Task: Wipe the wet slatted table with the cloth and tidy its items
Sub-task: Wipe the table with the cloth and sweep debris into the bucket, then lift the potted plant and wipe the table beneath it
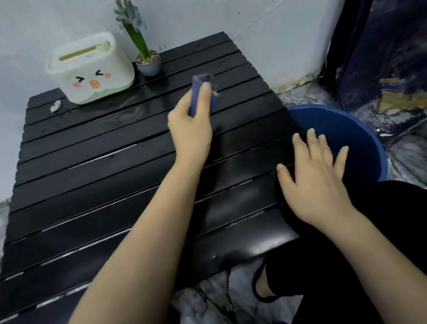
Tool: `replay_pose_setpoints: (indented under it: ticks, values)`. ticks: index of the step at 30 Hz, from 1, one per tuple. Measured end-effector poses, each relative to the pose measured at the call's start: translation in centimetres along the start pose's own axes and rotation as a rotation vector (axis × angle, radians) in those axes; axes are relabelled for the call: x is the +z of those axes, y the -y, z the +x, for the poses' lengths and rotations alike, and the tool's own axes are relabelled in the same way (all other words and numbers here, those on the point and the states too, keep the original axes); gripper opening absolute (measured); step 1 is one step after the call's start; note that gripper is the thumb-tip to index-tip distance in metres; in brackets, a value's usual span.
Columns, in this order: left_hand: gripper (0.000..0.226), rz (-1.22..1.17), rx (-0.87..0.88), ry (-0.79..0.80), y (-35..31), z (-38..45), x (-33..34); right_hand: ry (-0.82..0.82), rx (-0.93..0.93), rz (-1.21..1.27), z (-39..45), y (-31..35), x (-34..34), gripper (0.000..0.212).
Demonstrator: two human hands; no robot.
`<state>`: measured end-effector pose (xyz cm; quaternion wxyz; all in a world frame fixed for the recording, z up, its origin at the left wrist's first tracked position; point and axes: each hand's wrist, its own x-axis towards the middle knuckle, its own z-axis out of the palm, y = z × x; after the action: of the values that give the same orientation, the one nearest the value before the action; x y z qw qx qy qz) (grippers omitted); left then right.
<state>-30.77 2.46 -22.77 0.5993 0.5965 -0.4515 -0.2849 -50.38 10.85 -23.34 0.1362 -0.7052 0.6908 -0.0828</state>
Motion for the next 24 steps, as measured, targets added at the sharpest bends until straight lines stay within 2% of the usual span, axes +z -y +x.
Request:
replay_pose_setpoints:
  ticks: [4,9,13,16,18,24]
  values:
    - [0.04,0.152,-0.037,-0.202,1.6,2.4,-9.1,-0.021,-0.232,0.054,3.2,4.9,-0.2,0.064]
    - [0.03,0.476,0.006,-0.258,2.9,5.0,-16.2,-0.012,-0.45,0.048,10.3,11.9,0.5,0.059]
    - [0.021,0.719,0.036,-0.188,5.6,7.6,-17.8,-0.032,-0.556,0.004,16.9,17.3,1.2,0.056]
    - [0.037,0.849,-0.038,-0.008,7.8,9.0,-17.3,-0.034,-0.586,-0.016,21.4,20.5,2.0,0.055]
    - [0.044,0.96,-0.021,0.056,8.8,9.7,-16.8,-0.006,-0.59,-0.02,24.3,22.5,2.9,0.056]
    - [0.044,0.97,0.063,0.042,9.6,10.0,-16.4,0.095,-0.568,0.05,29.5,25.6,5.9,0.054]
